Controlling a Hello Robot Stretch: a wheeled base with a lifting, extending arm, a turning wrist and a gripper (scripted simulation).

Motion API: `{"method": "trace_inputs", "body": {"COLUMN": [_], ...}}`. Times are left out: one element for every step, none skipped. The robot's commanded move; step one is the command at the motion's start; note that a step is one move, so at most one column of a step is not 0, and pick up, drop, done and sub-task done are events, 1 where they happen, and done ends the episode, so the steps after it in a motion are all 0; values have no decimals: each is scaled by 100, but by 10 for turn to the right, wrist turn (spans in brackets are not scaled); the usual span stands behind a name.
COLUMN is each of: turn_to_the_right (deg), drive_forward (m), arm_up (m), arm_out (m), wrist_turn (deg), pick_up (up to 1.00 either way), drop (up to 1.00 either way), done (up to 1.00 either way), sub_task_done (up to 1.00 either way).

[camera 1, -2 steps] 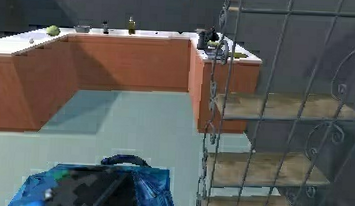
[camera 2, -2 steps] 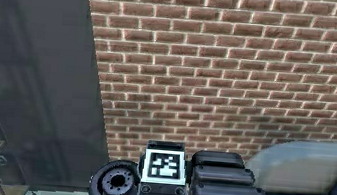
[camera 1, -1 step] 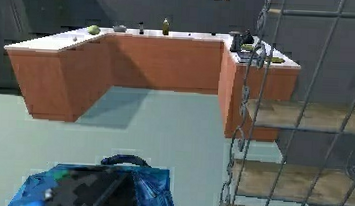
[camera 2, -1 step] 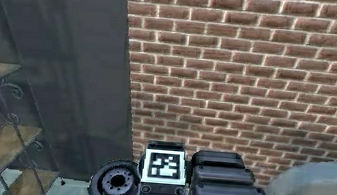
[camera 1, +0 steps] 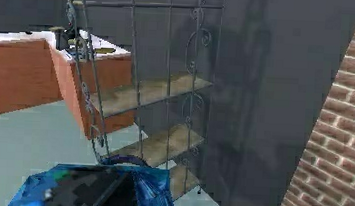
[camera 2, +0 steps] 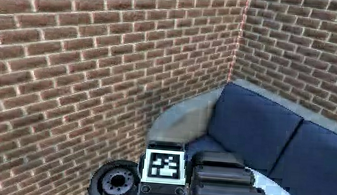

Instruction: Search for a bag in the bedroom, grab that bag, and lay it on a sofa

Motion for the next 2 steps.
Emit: {"method": "trace_inputs", "body": {"turn_to_the_right": [450,120], "drive_forward": [0,0], "arm_up": [0,0], "arm_out": [0,0], "wrist_turn": [0,0], "pick_up": [0,0], "drop": [0,0], "done": [0,0], "sub_task_done": [0,0]}}
